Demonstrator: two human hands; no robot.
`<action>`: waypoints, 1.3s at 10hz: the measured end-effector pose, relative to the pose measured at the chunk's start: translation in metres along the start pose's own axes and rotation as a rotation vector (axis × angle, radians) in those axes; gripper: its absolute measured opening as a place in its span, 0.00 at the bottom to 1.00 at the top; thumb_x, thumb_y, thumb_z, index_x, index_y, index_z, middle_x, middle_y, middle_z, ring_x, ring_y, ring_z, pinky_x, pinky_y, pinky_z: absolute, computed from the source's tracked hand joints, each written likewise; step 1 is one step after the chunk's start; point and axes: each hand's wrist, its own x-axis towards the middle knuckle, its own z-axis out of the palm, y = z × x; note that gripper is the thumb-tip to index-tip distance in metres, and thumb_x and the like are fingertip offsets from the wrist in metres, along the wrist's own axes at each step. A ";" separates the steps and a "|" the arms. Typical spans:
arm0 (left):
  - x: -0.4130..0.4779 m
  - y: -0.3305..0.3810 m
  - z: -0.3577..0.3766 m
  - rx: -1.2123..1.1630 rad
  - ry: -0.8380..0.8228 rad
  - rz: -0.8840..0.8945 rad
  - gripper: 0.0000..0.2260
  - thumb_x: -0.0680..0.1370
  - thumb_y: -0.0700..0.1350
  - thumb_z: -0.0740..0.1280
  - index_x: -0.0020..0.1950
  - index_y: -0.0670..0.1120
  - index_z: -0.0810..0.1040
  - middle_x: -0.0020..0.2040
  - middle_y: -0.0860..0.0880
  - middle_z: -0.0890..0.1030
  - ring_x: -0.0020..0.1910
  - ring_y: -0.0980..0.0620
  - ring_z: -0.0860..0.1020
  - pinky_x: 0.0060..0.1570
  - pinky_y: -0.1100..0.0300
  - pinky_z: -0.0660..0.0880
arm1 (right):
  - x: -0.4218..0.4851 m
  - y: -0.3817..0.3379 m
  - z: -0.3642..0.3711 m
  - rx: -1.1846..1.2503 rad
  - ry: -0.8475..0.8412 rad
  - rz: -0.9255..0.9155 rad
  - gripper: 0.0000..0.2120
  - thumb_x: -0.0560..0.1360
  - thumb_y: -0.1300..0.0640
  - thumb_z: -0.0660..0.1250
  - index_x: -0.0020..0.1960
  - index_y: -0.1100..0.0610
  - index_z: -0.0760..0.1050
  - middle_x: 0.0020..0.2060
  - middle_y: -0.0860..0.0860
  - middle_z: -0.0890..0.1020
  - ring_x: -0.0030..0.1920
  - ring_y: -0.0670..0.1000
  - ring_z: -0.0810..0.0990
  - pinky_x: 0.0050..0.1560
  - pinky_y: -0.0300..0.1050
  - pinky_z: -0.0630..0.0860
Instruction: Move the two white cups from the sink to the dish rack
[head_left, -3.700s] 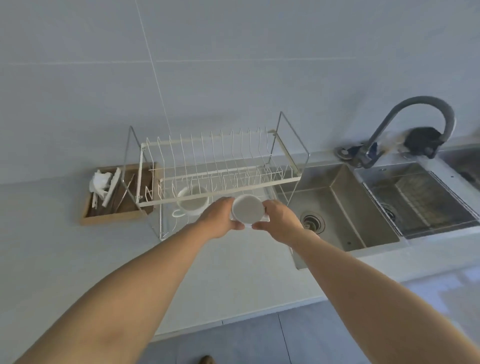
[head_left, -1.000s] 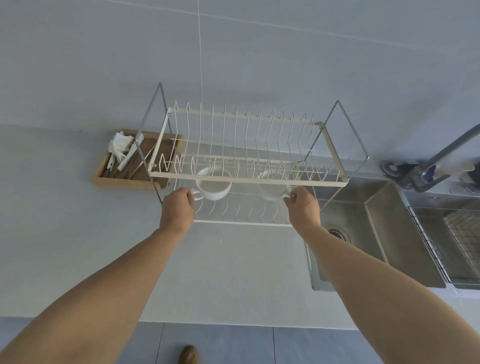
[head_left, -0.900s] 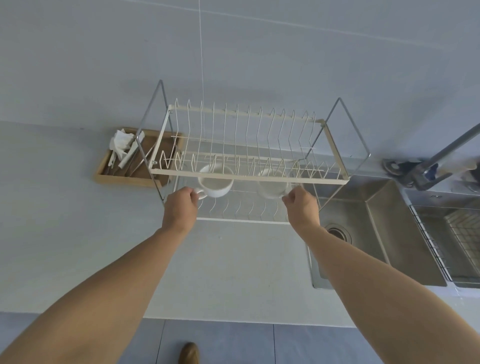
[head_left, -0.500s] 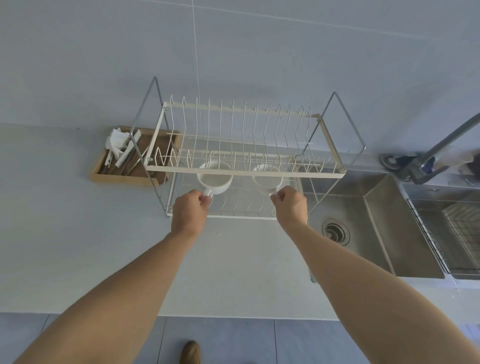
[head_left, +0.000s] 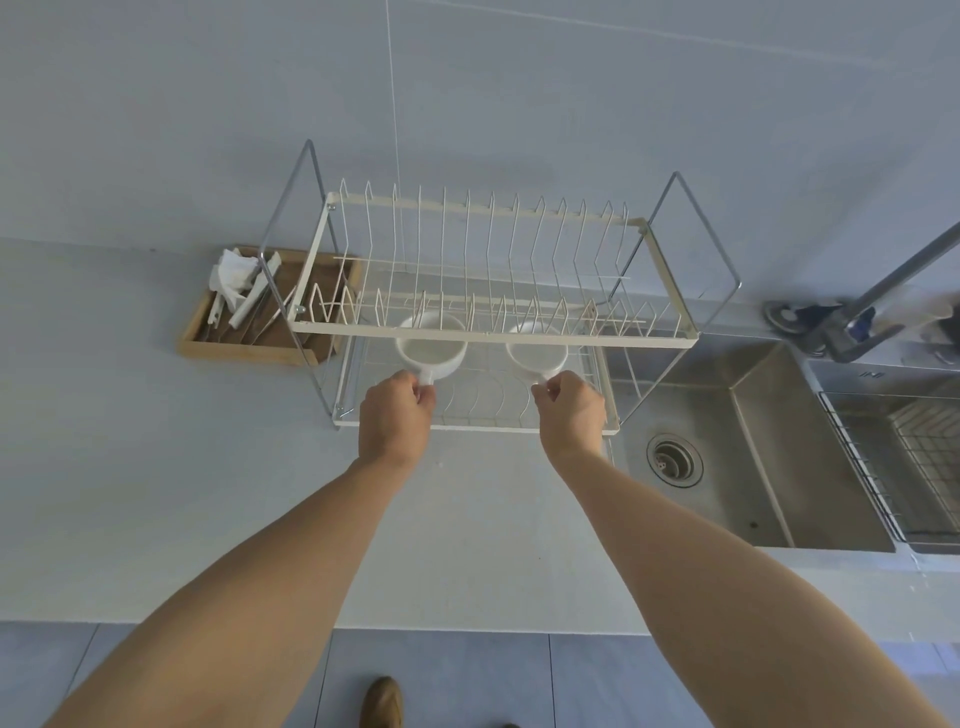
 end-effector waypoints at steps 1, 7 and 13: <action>0.001 0.001 0.000 0.009 -0.003 0.006 0.12 0.80 0.46 0.68 0.40 0.40 0.78 0.34 0.46 0.80 0.33 0.43 0.77 0.33 0.52 0.73 | 0.000 0.001 0.002 -0.007 0.002 -0.006 0.13 0.77 0.56 0.67 0.36 0.61 0.72 0.27 0.49 0.73 0.32 0.52 0.69 0.30 0.44 0.63; 0.002 0.003 -0.003 -0.031 -0.027 -0.021 0.12 0.80 0.47 0.68 0.41 0.41 0.78 0.35 0.46 0.80 0.33 0.44 0.78 0.34 0.50 0.75 | -0.002 0.005 0.007 0.042 -0.007 -0.013 0.10 0.77 0.52 0.69 0.41 0.56 0.74 0.32 0.46 0.76 0.37 0.53 0.75 0.37 0.46 0.66; -0.007 -0.005 -0.017 0.010 -0.086 -0.033 0.14 0.79 0.48 0.70 0.43 0.38 0.76 0.38 0.42 0.80 0.38 0.39 0.79 0.38 0.44 0.77 | -0.019 0.001 -0.007 -0.018 0.001 0.004 0.11 0.77 0.51 0.70 0.48 0.59 0.77 0.38 0.49 0.77 0.39 0.52 0.73 0.36 0.44 0.64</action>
